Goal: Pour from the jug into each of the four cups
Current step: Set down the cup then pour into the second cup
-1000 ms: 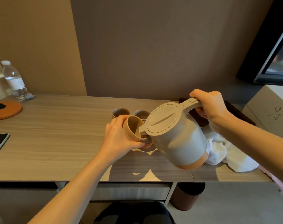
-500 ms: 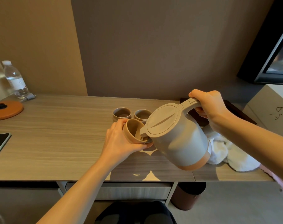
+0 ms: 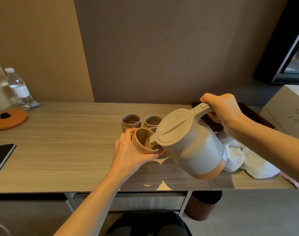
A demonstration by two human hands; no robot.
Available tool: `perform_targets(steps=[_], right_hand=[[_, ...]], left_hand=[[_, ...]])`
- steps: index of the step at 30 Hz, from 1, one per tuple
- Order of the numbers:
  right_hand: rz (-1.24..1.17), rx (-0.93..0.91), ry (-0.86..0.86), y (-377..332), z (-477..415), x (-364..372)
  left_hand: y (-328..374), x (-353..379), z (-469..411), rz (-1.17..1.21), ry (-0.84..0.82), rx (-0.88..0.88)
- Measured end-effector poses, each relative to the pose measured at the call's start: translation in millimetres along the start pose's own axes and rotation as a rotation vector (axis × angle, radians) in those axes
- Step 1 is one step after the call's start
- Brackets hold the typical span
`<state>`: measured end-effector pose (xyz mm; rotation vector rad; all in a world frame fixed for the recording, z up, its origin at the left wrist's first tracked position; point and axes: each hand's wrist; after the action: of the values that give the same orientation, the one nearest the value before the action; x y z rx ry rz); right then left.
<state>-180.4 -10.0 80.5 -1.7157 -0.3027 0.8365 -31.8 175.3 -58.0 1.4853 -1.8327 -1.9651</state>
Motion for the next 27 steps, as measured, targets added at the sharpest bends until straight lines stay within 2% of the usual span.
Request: perform_targets(steps=[27], right_hand=[[0.067,-0.024,-0.033,-2.3,0.7,5.6]], left_hand=[[-8.1,9.3,8.1,0.095,0.011,-0.049]])
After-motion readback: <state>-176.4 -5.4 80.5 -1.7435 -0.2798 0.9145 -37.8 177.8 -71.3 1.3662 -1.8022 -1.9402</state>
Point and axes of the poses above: each hand's wrist, its own z-axis away from the middle knuckle, its own x-axis out of the palm, y = z × x, and after that the axes turned 12 degrees about -y, right-handed
